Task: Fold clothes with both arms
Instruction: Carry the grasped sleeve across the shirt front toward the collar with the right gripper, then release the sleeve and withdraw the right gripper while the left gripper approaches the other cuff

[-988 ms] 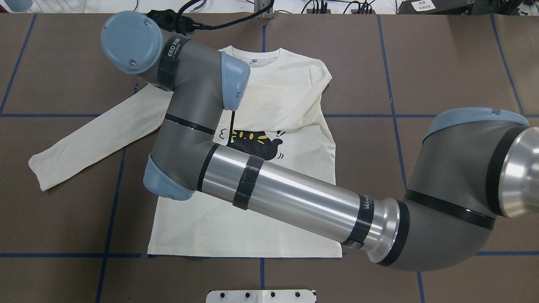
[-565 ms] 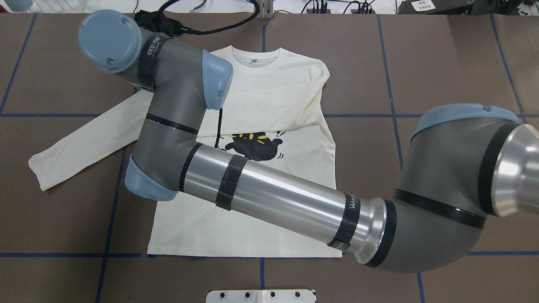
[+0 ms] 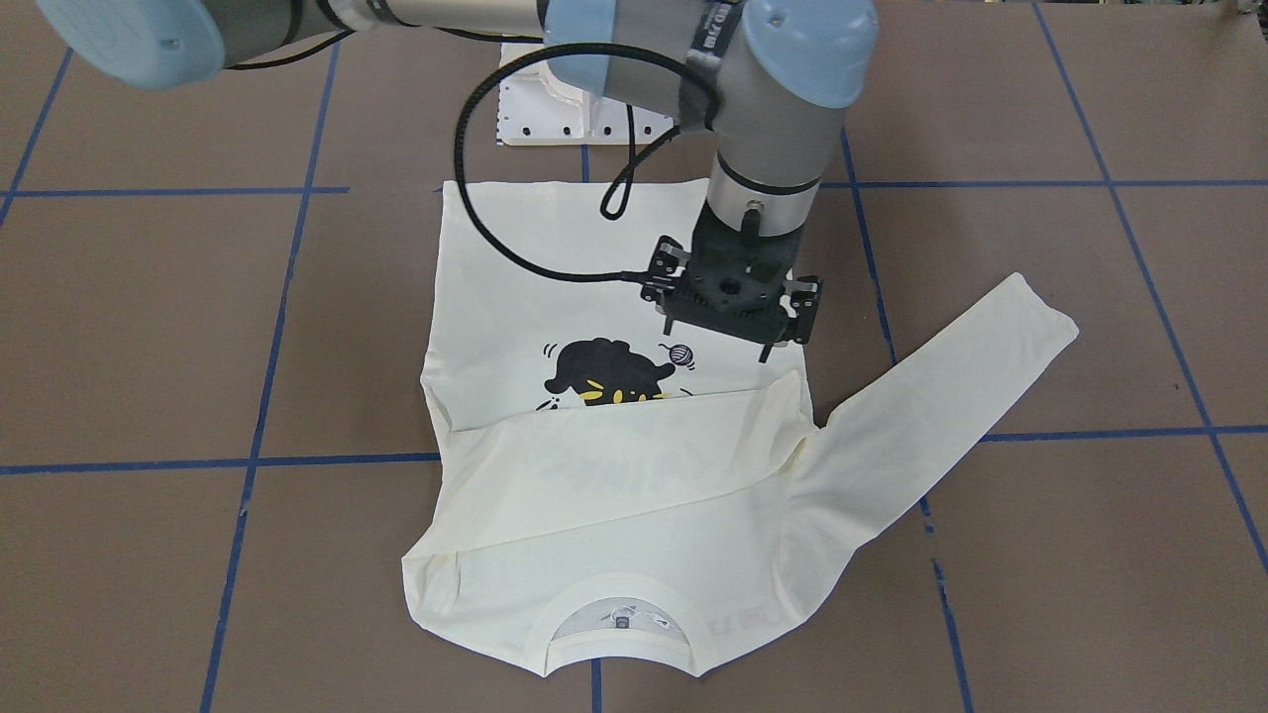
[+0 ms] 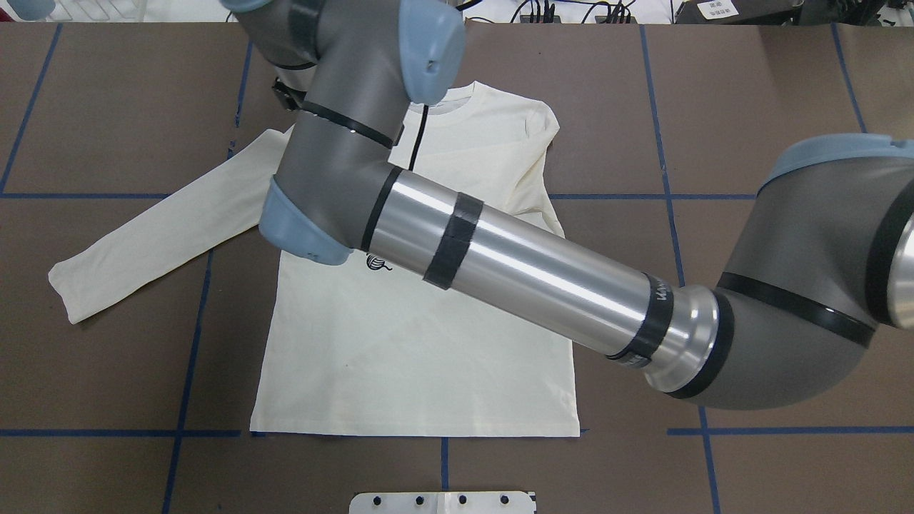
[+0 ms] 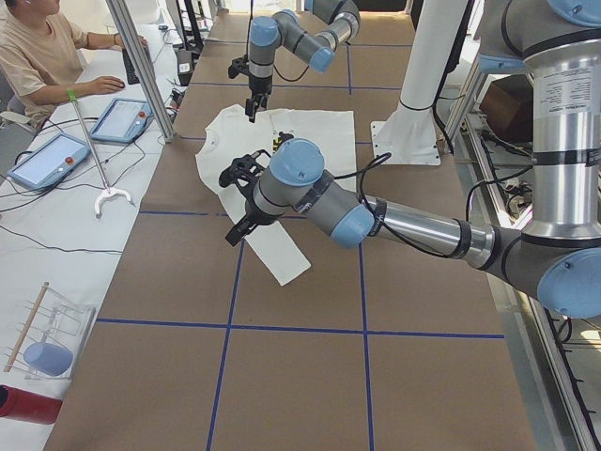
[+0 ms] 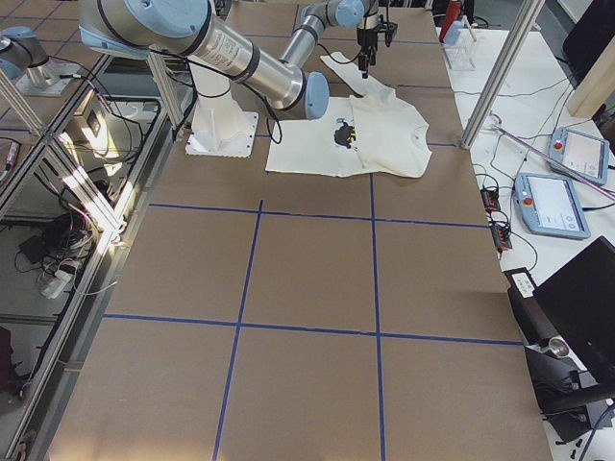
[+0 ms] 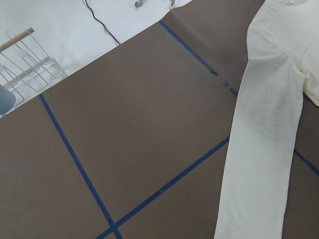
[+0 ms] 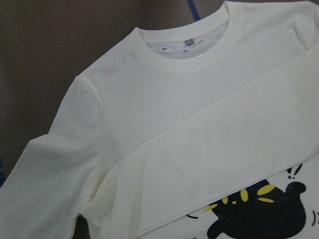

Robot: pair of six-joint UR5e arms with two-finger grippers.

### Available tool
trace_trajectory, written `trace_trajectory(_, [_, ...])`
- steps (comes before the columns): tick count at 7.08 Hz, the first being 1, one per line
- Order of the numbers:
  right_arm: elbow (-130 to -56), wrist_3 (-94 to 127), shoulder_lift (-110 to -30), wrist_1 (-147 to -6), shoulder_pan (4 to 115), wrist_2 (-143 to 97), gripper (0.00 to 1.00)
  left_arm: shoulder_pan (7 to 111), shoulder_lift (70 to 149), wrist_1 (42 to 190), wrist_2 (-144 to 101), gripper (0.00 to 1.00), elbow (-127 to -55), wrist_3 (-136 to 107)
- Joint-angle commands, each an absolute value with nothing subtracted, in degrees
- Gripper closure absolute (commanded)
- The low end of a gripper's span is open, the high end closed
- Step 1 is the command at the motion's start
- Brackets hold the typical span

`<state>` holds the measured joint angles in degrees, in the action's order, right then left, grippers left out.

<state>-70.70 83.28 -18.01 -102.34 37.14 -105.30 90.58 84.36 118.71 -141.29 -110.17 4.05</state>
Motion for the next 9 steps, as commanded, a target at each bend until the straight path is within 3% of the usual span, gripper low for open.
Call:
trace_trajectory(1, [-94.29, 71.62, -35.78, -106.69, 43.65, -107.13, 0.0, 81.71, 84.81, 128.13, -141.16, 0.0, -109.87, -1.22])
trace_trajectory(2, [-97.96, 69.37, -40.64, -105.31, 45.68, -108.1, 0.0, 74.78, 84.81, 128.32, -140.46, 0.0, -109.95, -1.84])
trace_trajectory(5, [-106.75, 59.92, -54.79, -101.09, 48.59, -110.74, 0.0, 67.27, 81.83, 131.46, -131.61, 0.0, -110.21, -9.03])
trace_trajectory(7, [-115.27, 49.34, -69.79, -93.92, 53.41, -115.29, 0.0, 62.33, 77.89, 134.1, -125.18, 0.0, -110.13, -10.28])
trace_trajectory(9, [-115.66, 39.07, -87.19, -76.55, 61.22, -124.58, 0.0, 57.51, 74.63, 136.32, -119.31, 0.0, -109.51, -10.28])
